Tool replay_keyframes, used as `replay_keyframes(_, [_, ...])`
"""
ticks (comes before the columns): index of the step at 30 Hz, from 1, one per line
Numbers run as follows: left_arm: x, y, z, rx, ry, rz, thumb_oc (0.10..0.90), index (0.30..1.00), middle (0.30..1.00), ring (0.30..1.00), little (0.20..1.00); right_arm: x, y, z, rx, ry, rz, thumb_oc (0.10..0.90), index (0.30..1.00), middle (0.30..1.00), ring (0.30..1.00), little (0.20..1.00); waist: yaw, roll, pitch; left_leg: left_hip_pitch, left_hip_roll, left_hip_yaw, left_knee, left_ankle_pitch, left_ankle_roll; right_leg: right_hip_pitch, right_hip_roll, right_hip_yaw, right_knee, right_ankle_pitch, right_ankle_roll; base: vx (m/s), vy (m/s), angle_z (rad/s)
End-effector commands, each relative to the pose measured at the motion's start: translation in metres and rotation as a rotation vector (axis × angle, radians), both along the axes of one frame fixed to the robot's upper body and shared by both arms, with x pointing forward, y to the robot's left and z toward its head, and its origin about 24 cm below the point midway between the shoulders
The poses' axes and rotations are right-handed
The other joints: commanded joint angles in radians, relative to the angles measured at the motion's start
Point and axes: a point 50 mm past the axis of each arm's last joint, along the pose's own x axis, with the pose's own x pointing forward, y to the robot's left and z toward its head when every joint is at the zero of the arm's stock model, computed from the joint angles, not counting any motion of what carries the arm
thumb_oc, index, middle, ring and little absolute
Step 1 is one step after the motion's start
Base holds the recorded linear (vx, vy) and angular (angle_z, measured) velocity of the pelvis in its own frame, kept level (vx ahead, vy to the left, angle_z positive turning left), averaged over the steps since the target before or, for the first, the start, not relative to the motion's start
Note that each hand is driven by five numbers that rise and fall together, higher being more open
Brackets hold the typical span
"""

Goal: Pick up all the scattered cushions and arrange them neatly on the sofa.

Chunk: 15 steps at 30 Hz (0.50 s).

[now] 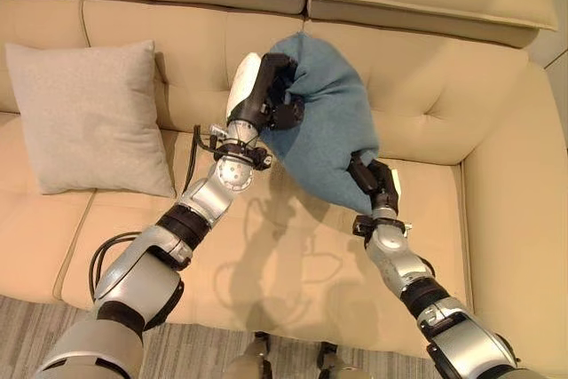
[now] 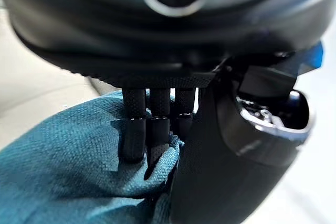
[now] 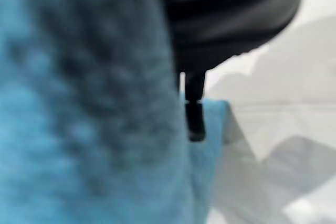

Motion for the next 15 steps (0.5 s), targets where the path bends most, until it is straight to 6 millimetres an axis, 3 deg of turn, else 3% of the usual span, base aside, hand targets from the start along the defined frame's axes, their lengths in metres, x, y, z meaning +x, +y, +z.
replay_keyframes(1, [-0.027, -0.063, 0.085, -0.012, -0.349, -0.261, 0.400, 0.300, 0.300, 0.300, 0.300, 0.010, 0.024, 0.219, 0.084, -0.846, 0.045, 0.400, 0.300, 0.300, 0.300, 0.300, -0.003, 0.042, -0.058, 0.037, 0.054, -0.008, -0.026, -0.093, -0.109, 0.048, 0.019, -0.019, 0.029, -0.116, 0.048, 0.04, 0.009, -0.03])
replay_keyframes(4, [-0.036, -0.069, 0.099, -0.089, -0.401, -0.298, 0.400, 0.300, 0.300, 0.300, 0.300, 0.007, 0.019, 0.243, 0.097, -0.918, 0.012, 0.400, 0.300, 0.300, 0.300, 0.300, 0.004, 0.037, -0.051, 0.051, 0.053, -0.009, -0.026, -0.097, -0.108, 0.059, 0.020, -0.021, 0.032, -0.121, 0.048, 0.02, 0.000, -0.01])
replay_keyframes(10, [-0.038, -0.071, 0.104, -0.091, -0.422, -0.305, 0.400, 0.300, 0.300, 0.300, 0.300, 0.006, 0.018, 0.248, 0.107, -0.934, 0.006, 0.400, 0.300, 0.300, 0.300, 0.300, 0.007, 0.036, -0.049, 0.055, 0.054, -0.008, -0.026, -0.097, -0.108, 0.062, 0.021, -0.021, 0.033, -0.123, 0.048, 0.01, 0.000, 0.00])
replay_keyframes(11, [-0.046, -0.079, 0.119, -0.051, -0.495, -0.319, 0.400, 0.300, 0.300, 0.300, 0.300, 0.001, 0.025, 0.263, 0.065, -0.984, 0.034, 0.400, 0.300, 0.300, 0.300, 0.300, 0.009, 0.031, -0.061, 0.064, 0.056, -0.007, -0.026, -0.101, -0.109, 0.068, 0.023, -0.023, 0.030, -0.122, 0.049, 0.09, -0.017, -0.02])
replay_keyframes(12, [-0.057, -0.079, 0.146, -0.051, -0.605, -0.318, 0.400, 0.300, 0.300, 0.300, 0.300, -0.009, 0.044, 0.287, 0.036, -1.068, 0.100, 0.400, 0.300, 0.300, 0.300, 0.300, 0.017, 0.025, -0.069, 0.066, 0.064, 0.001, -0.026, -0.097, -0.115, 0.076, 0.030, -0.027, 0.009, -0.114, 0.051, 0.09, -0.017, -0.02])
replay_keyframes(15, [-0.065, -0.078, 0.153, -0.087, -0.642, -0.348, 0.400, 0.300, 0.300, 0.300, 0.300, -0.013, 0.049, 0.290, 0.006, -1.095, 0.124, 0.400, 0.300, 0.300, 0.300, 0.300, 0.019, 0.021, -0.075, 0.060, 0.065, 0.003, -0.026, -0.095, -0.119, 0.071, 0.033, -0.031, 0.004, -0.113, 0.052, 0.03, -0.008, -0.09])
